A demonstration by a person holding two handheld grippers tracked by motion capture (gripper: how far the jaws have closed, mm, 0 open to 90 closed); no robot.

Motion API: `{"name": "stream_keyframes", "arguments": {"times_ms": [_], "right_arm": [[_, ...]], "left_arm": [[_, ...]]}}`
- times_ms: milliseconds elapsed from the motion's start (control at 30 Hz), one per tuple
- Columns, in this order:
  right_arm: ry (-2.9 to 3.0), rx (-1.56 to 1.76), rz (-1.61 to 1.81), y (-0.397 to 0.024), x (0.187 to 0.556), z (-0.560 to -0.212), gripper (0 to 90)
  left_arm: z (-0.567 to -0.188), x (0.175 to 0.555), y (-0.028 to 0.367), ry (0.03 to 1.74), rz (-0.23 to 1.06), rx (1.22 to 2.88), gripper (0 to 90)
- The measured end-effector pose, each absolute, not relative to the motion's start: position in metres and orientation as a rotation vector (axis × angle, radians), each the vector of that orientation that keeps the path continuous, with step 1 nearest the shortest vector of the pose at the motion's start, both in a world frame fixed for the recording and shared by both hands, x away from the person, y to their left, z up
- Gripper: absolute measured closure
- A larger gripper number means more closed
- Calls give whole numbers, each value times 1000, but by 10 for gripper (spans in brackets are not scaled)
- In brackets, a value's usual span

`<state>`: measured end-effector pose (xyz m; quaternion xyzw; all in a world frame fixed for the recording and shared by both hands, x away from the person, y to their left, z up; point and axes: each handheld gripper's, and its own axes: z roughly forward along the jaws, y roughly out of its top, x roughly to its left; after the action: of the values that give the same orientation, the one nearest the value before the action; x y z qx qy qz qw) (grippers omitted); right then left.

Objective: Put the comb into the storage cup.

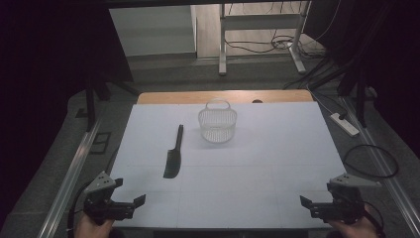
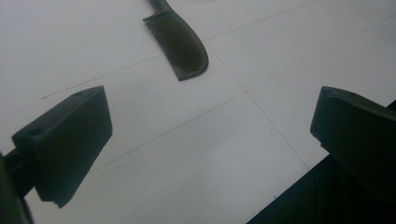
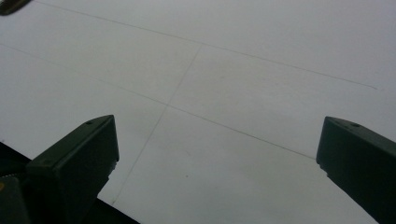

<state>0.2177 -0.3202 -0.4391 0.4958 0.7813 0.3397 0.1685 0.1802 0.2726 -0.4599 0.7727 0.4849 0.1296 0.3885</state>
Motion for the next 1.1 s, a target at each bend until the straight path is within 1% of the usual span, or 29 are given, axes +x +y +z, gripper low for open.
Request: {"name": "stream_keyframes", "arguments": {"times_ms": [467, 867, 1100], "right_arm": [[2252, 1317, 958, -314, 215, -439, 0], [2261, 1312, 946, -313, 216, -439, 0], [2274, 1303, 935, -312, 217, -439, 0]], "left_arm": [[-460, 179, 276, 1253, 310, 1945, 0], [-461, 182, 276, 1267, 282, 1952, 0], [-459, 185, 275, 1264, 287, 1943, 0]]}}
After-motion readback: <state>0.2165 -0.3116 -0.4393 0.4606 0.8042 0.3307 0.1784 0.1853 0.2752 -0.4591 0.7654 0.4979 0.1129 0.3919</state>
